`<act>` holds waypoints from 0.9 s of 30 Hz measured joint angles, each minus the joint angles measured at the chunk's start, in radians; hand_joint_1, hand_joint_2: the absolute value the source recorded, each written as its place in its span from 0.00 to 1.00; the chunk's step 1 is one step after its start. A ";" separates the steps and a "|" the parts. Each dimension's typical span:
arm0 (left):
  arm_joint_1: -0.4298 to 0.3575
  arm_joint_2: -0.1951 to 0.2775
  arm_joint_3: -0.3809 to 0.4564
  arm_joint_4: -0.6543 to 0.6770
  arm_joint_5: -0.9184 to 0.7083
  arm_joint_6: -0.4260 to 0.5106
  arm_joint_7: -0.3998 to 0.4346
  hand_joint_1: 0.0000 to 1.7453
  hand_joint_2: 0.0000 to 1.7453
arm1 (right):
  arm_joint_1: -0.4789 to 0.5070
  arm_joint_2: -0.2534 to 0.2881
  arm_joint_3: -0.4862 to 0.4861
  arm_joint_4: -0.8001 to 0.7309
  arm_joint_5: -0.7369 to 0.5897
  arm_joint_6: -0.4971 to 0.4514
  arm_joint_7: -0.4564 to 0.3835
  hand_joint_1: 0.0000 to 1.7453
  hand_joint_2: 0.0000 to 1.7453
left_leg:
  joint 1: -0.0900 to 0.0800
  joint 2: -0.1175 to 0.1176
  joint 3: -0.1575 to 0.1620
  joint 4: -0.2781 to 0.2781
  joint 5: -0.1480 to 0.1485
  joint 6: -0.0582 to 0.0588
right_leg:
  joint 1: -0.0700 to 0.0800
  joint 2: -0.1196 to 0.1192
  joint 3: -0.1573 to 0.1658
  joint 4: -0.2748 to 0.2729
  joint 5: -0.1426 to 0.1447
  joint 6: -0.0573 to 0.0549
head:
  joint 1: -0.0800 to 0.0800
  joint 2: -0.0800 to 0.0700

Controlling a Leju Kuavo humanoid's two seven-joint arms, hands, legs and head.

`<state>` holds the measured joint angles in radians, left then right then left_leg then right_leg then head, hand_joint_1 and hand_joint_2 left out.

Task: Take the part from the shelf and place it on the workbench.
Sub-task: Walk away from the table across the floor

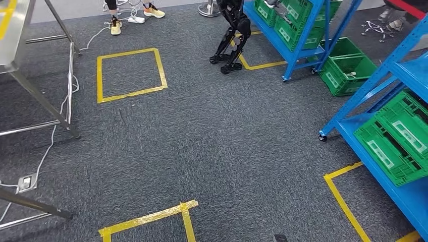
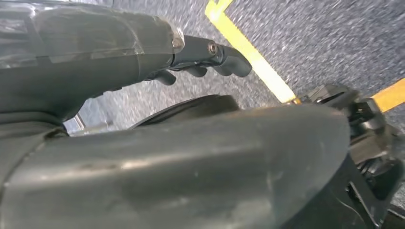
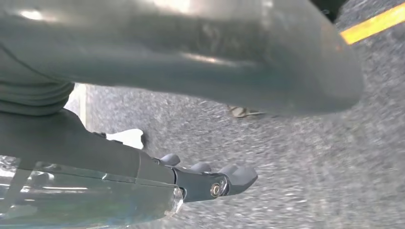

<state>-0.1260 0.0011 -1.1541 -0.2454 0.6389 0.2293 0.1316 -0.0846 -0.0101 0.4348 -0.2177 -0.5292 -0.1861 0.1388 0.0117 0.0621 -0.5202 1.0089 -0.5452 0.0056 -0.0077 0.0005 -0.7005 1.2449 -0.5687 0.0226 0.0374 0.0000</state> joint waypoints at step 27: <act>0.000 -0.001 -0.001 0.000 -0.001 -0.002 0.005 0.00 0.00 | -0.009 0.001 0.014 0.000 -0.005 -0.001 0.002 0.00 0.00 | 0.006 -0.053 -0.023 0.006 0.018 -0.003 | -0.001 0.022 0.051 -0.057 -0.026 -0.001 | -0.010 0.000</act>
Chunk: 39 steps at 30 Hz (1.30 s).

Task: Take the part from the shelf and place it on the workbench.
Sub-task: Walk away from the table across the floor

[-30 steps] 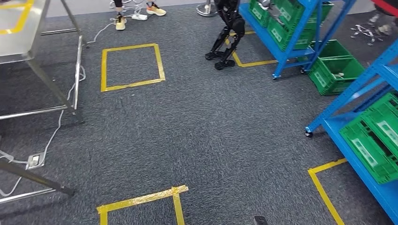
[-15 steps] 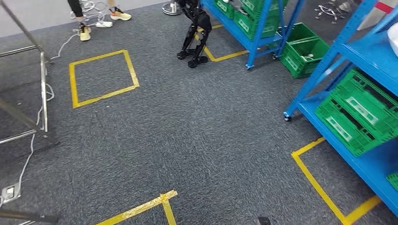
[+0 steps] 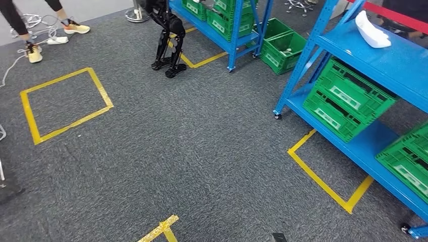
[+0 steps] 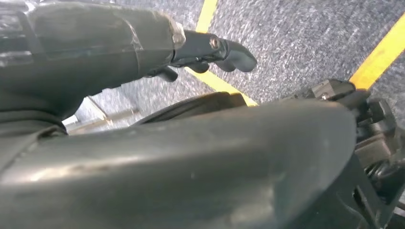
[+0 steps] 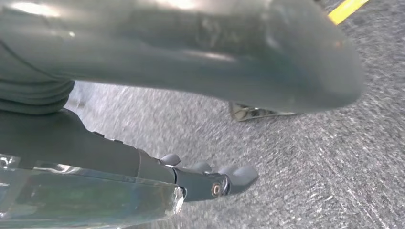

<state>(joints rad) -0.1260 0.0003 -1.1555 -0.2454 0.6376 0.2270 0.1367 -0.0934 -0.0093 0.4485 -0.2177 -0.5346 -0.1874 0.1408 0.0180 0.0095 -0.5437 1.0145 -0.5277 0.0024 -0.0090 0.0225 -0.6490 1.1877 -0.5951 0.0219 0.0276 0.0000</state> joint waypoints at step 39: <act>-0.006 0.005 -0.002 0.000 0.001 -0.008 -0.006 0.00 0.00 | 0.009 0.013 0.014 0.001 -0.021 -0.005 -0.001 0.00 0.00 | -0.005 0.090 0.037 -0.006 -0.034 -0.013 | 0.015 -0.083 0.060 -0.151 0.107 -0.022 | 0.018 0.000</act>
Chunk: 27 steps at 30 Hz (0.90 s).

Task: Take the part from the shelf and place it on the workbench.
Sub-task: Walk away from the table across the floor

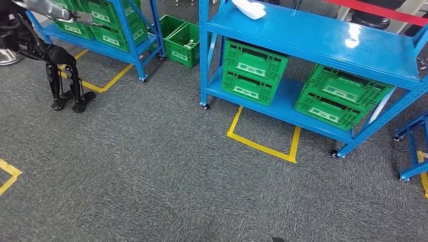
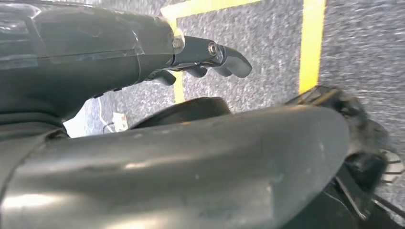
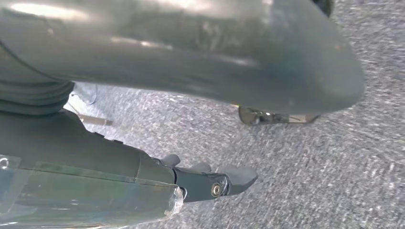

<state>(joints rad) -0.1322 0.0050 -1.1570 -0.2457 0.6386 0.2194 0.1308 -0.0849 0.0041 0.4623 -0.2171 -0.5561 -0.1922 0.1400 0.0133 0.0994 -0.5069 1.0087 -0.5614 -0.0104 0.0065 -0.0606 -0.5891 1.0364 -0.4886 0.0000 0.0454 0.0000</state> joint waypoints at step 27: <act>0.003 -0.004 -0.008 0.000 -0.013 -0.002 0.004 0.00 0.00 | -0.001 -0.008 0.020 0.000 -0.010 0.002 -0.003 0.00 0.00 | 0.004 -0.030 -0.014 0.000 0.008 0.016 | -0.018 0.059 -0.088 0.188 -0.086 0.034 | -0.014 0.000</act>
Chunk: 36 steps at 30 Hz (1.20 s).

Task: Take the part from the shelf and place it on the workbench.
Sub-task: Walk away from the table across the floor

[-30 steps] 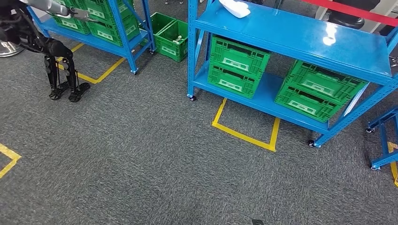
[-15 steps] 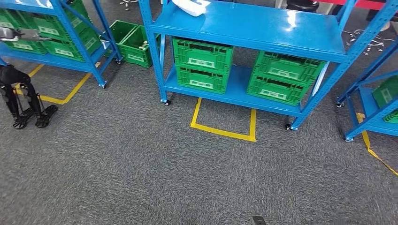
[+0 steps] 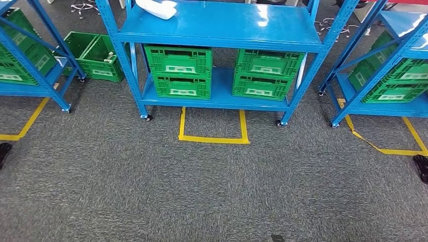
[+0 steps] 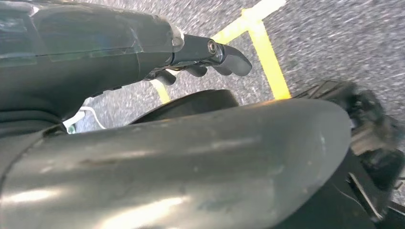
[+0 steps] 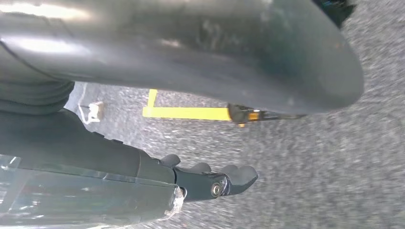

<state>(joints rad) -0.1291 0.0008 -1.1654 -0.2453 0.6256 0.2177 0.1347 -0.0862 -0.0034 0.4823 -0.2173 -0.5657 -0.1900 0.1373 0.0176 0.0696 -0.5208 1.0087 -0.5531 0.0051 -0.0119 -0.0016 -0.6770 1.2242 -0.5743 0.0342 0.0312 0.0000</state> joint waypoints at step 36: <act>-0.007 -0.005 0.000 0.001 0.006 -0.004 0.021 0.00 0.00 | -0.005 -0.002 0.004 0.001 -0.011 0.018 -0.005 0.00 0.00 | -0.014 -0.016 0.047 -0.033 -0.015 -0.030 | 0.011 -0.067 0.122 -0.224 0.070 -0.035 | -0.027 0.000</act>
<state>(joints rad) -0.1363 -0.0039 -1.1658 -0.2445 0.6318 0.2132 0.1556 -0.0915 -0.0057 0.4868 -0.2167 -0.5764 -0.1720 0.1328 0.0037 0.0536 -0.4734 0.9761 -0.5681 -0.0250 -0.0009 -0.0684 -0.5550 1.0001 -0.5046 -0.0012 0.0038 0.0000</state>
